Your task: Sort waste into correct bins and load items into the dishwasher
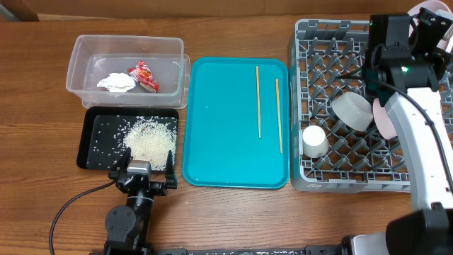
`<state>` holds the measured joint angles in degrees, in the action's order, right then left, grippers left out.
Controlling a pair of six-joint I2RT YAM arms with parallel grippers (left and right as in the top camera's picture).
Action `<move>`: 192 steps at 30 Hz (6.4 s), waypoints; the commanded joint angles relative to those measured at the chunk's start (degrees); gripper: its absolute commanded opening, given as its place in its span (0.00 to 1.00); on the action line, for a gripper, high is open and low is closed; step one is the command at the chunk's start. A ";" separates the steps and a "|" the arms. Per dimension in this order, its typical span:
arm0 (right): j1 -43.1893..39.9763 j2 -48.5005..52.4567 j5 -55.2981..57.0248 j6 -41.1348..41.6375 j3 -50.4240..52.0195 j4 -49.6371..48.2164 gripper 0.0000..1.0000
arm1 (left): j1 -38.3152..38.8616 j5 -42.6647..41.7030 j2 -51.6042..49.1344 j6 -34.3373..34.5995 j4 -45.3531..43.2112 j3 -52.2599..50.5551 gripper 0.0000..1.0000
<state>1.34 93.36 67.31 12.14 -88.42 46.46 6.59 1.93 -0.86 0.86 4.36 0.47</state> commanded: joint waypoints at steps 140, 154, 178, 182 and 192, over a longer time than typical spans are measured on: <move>24.65 29.09 -62.53 10.36 2.89 0.87 0.19 | -0.24 -0.28 0.55 -0.48 -0.09 -0.20 1.00; 25.99 11.72 -62.95 10.19 -0.13 5.05 0.04 | -0.24 -0.28 0.55 -0.50 -0.09 -0.20 1.00; 12.41 6.25 -60.08 -6.36 -3.43 2.34 0.54 | -0.24 -0.28 0.55 -0.48 -0.09 -0.20 1.00; 18.86 -6.29 -65.72 -6.14 -4.98 11.13 0.61 | -0.24 -0.28 0.55 -0.50 -0.09 -0.20 1.00; 37.31 -25.03 -66.60 -5.99 -4.98 16.31 1.00 | -0.24 -0.28 0.55 -0.50 -0.09 -0.20 1.00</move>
<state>35.44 70.76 1.13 5.98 -92.88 62.39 6.59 1.91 -0.86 0.86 4.36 0.47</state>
